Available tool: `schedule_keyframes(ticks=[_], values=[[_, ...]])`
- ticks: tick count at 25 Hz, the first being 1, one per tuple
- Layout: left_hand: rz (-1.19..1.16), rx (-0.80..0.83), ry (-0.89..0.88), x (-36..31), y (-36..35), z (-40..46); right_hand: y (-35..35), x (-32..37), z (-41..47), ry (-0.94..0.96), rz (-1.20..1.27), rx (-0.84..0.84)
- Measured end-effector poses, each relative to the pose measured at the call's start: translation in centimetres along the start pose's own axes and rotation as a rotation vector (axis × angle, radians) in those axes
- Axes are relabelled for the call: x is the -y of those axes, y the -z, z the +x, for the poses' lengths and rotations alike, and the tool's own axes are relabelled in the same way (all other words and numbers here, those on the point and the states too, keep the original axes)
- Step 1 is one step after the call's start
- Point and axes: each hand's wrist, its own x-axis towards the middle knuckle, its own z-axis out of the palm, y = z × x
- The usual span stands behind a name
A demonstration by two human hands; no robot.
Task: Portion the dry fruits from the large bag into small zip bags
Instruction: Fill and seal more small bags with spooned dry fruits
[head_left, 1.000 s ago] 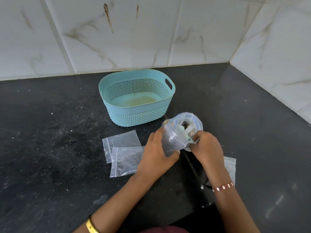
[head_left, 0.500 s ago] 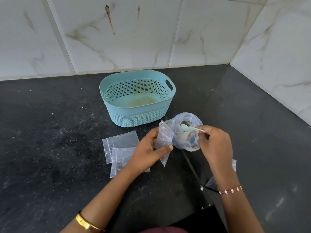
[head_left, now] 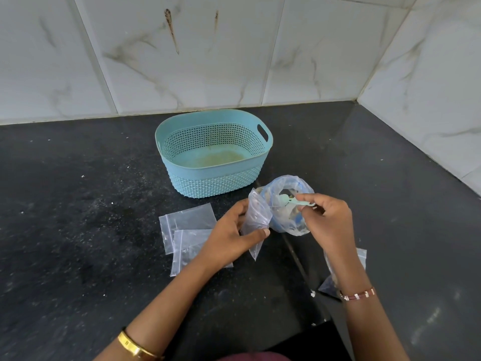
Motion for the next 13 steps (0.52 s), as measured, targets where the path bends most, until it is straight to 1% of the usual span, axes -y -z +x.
schedule_keyframes(ticks=[2,3,8,11,13], values=[[0.043,0.011,-0.003,-0.1,0.0,0.0,0.0,0.1,0.1,-0.015,-0.005,0.017],[0.06,0.013,-0.004,-0.1,0.0,0.1,0.0,0.1,0.0,0.008,-0.028,0.008],[0.066,0.007,-0.004,0.0,0.0,0.1,-0.4,0.1,-0.3,0.26,-0.314,-0.127],[0.046,0.004,-0.013,0.1,0.0,0.0,-0.9,-0.3,-0.2,0.446,-0.514,-0.151],[0.023,0.002,-0.014,0.1,0.0,0.0,-1.4,-0.5,0.0,0.47,-0.571,-0.15]])
